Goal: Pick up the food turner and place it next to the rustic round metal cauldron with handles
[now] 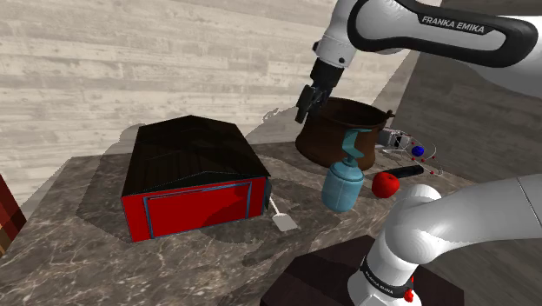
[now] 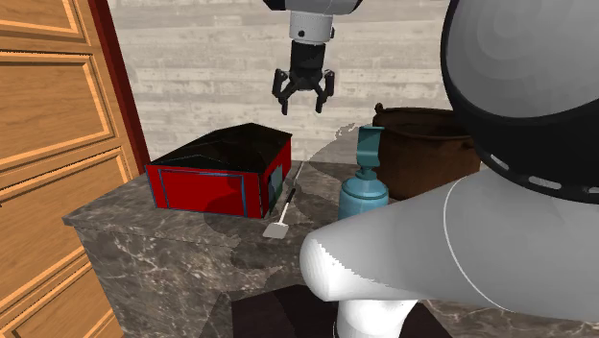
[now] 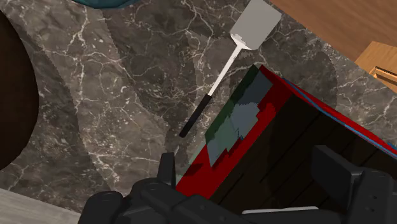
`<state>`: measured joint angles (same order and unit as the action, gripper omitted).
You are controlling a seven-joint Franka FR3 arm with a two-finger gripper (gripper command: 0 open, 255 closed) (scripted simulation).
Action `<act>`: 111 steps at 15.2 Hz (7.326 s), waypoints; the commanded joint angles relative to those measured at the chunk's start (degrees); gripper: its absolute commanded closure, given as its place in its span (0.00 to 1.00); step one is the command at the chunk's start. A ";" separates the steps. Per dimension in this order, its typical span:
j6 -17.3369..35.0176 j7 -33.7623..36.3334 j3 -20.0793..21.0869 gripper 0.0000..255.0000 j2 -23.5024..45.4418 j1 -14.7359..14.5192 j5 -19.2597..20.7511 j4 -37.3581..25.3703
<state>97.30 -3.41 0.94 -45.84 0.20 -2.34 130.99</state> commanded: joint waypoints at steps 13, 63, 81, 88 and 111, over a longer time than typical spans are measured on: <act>15.62 9.10 8.01 0.00 2.56 -0.89 -2.69 18.46; 34.73 14.77 5.66 0.00 29.26 9.10 -18.42 16.31; 39.61 13.07 8.11 1.00 32.55 10.60 -20.35 18.03; 37.69 13.96 8.86 1.00 31.34 11.02 -20.24 17.14; 33.18 41.83 23.69 0.00 26.58 13.57 -4.09 20.56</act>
<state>130.43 38.41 24.62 -19.29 13.76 -6.44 151.53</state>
